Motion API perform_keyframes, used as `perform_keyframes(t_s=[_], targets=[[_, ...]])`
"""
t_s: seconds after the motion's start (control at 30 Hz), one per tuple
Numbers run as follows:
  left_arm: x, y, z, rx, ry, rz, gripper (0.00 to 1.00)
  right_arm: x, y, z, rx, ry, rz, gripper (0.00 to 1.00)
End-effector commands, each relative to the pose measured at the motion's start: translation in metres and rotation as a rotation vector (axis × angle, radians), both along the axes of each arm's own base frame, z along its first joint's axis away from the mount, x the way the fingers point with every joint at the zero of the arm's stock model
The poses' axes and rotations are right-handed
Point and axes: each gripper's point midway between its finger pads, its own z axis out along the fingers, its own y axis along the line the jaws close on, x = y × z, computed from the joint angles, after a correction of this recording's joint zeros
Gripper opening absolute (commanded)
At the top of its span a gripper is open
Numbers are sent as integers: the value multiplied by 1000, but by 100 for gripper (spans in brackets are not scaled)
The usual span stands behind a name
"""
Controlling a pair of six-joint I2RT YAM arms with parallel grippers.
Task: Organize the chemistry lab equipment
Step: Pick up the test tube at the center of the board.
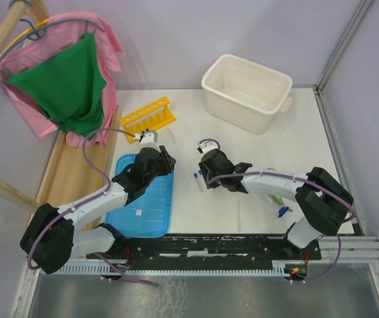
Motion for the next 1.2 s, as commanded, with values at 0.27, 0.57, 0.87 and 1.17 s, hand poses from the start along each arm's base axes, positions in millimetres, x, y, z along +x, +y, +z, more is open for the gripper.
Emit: perform_keyframes(t_s=[0.27, 0.57, 0.87, 1.17], targets=[[-23, -11, -9, -114, 73, -43, 40, 15, 21, -8, 27, 22, 21, 41], [-24, -11, -14, -115, 83, -46, 40, 14, 23, -22, 4, 60, 17, 30], [-22, -34, -3, -177, 91, -126, 41, 15, 5, -17, -24, 22, -46, 14], [-23, -75, 33, -373, 81, -250, 43, -5, 1, 39, 226, -171, 8, 16]])
